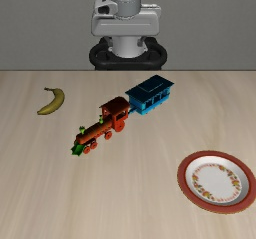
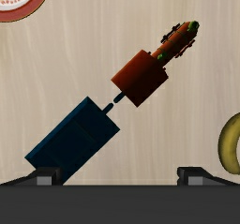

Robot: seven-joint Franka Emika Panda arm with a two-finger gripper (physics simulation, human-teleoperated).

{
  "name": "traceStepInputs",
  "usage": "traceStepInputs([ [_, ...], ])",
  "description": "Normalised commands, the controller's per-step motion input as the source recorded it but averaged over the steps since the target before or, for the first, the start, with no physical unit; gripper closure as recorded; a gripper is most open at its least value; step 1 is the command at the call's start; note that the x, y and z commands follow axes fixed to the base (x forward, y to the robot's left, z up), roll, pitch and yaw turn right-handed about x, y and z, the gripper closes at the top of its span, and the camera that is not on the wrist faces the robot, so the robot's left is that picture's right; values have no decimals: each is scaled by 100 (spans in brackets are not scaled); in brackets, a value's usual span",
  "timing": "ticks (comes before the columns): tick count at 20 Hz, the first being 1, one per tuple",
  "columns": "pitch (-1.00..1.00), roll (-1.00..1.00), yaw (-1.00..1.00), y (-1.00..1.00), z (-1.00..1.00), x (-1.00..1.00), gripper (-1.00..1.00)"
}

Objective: Pick up the banana and put it on the plate

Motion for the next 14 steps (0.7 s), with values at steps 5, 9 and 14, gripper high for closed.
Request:
traceStepInputs([
  [5,0,0,0,-100,0,0,-100],
  [9,0,0,0,-100,0,0,-100],
  [14,0,0,0,-100,0,0,-100],
])
